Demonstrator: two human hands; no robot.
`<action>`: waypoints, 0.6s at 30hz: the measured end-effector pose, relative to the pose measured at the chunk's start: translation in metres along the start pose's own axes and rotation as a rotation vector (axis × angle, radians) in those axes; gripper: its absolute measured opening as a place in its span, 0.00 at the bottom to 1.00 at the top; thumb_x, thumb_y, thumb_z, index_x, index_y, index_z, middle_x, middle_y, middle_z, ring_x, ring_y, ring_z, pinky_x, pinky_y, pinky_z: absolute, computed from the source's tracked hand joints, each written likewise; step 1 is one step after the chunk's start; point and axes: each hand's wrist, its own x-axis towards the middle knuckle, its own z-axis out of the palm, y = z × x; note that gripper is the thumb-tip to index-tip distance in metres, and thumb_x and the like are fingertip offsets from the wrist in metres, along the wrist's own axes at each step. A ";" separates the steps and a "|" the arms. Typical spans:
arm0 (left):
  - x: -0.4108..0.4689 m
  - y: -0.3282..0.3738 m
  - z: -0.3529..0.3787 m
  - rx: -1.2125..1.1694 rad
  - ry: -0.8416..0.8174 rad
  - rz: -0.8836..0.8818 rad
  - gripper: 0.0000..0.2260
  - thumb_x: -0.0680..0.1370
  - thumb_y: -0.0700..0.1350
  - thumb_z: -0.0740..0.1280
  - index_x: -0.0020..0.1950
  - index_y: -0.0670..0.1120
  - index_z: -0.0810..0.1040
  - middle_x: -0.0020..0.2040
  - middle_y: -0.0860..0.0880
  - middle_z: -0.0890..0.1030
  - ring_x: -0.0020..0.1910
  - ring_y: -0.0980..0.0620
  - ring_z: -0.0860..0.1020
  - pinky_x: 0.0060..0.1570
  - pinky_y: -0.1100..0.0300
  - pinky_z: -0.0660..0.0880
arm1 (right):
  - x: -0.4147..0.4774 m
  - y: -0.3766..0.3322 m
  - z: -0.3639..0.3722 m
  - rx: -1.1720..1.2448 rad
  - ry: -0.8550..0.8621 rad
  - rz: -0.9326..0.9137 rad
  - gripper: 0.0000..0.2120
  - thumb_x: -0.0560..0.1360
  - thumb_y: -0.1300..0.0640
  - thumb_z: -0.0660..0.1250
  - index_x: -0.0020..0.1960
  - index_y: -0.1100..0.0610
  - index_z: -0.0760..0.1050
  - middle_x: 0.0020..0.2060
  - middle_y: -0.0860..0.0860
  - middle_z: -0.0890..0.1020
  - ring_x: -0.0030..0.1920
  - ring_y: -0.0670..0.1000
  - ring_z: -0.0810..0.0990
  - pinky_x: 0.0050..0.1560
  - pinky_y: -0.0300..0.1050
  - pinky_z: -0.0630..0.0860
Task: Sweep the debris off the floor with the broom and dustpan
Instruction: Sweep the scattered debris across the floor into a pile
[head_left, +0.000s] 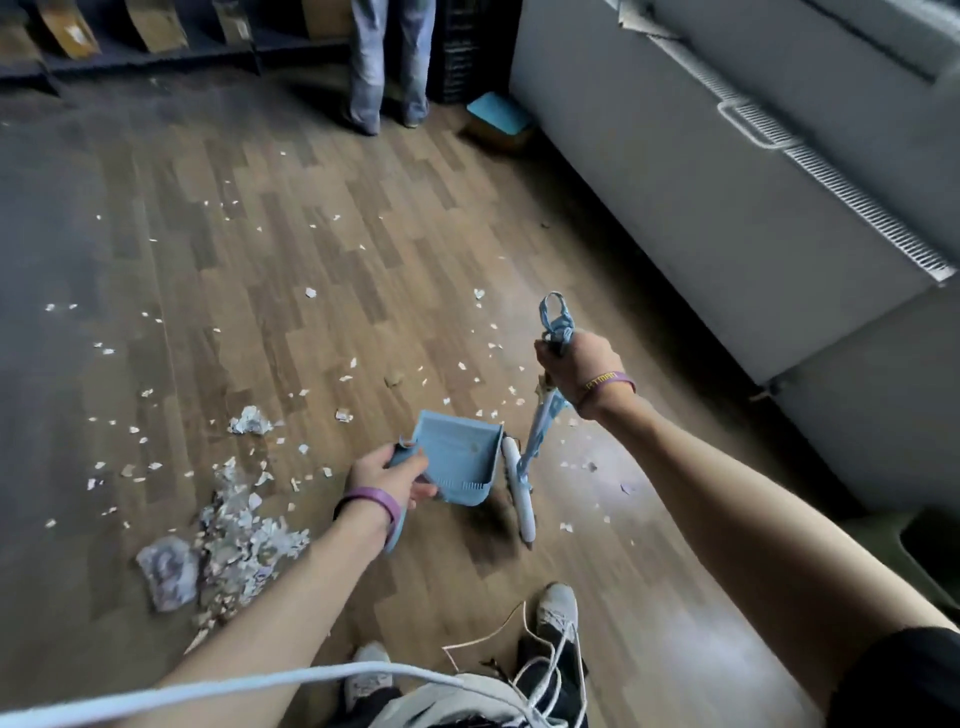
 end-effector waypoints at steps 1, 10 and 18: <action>-0.003 0.000 0.025 0.014 -0.018 0.001 0.02 0.76 0.38 0.66 0.46 0.45 0.77 0.35 0.49 0.79 0.21 0.57 0.78 0.20 0.68 0.66 | 0.005 0.027 -0.014 -0.016 0.005 0.000 0.15 0.76 0.48 0.60 0.43 0.60 0.75 0.42 0.58 0.82 0.41 0.62 0.79 0.38 0.44 0.72; -0.020 -0.015 0.228 -0.002 -0.092 -0.112 0.03 0.77 0.40 0.67 0.47 0.48 0.77 0.43 0.53 0.80 0.28 0.56 0.82 0.31 0.63 0.71 | 0.071 0.244 -0.106 -0.115 -0.035 0.084 0.13 0.77 0.49 0.59 0.46 0.59 0.73 0.43 0.57 0.82 0.43 0.61 0.80 0.43 0.48 0.75; -0.019 -0.027 0.303 0.029 -0.131 -0.176 0.03 0.77 0.42 0.67 0.49 0.49 0.77 0.46 0.53 0.81 0.38 0.51 0.83 0.36 0.60 0.72 | 0.097 0.339 -0.084 -0.131 -0.166 0.159 0.15 0.77 0.46 0.62 0.51 0.58 0.73 0.45 0.57 0.80 0.42 0.61 0.77 0.40 0.44 0.68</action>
